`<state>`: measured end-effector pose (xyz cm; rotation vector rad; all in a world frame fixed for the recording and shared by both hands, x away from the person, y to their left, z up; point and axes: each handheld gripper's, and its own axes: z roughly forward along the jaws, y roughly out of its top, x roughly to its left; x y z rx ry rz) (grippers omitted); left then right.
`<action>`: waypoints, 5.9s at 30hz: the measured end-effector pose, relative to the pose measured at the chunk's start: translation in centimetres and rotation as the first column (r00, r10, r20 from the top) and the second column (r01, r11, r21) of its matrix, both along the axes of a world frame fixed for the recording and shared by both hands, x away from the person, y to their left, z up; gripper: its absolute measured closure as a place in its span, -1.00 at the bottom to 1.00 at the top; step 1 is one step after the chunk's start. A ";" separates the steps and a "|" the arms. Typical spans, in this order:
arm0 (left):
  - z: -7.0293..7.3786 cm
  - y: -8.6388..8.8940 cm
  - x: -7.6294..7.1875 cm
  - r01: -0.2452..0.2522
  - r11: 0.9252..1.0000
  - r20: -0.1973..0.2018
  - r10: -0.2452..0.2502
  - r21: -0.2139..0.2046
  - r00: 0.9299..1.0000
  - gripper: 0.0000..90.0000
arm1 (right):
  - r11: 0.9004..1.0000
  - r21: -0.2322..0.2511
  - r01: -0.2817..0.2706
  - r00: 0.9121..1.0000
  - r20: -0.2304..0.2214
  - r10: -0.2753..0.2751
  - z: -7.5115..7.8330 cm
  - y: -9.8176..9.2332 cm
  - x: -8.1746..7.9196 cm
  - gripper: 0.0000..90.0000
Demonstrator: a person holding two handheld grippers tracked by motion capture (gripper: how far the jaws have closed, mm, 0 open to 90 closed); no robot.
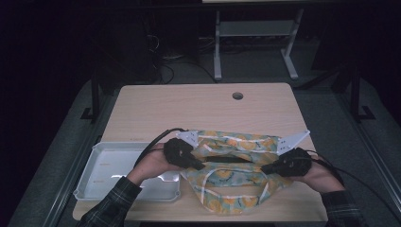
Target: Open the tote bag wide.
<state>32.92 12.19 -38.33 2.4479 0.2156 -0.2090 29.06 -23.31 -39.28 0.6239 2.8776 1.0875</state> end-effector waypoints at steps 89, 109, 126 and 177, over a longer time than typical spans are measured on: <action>-3.1 -1.4 -0.4 0.066 0.987 -0.058 -0.058 0.145 0.997 1.00 | 0.952 -0.119 0.282 0.959 0.065 -0.276 -2.4 -2.3 5.9 0.97; -4.1 -1.3 -0.8 0.124 0.972 -0.123 -0.101 0.199 0.987 1.00 | 0.925 -0.169 0.341 0.940 0.032 -0.341 -4.9 -2.7 7.9 0.98; -1.2 -0.8 -0.9 0.062 0.995 -0.037 -0.060 0.074 0.998 0.40 | 0.931 -0.058 0.361 0.932 -0.003 -0.361 -1.2 -3.5 5.7 0.31; -1.6 -4.3 0.4 -0.114 0.991 0.101 0.106 0.074 0.989 0.26 | 0.986 -0.077 0.146 0.989 0.033 -0.143 -1.7 -0.4 0.6 -0.04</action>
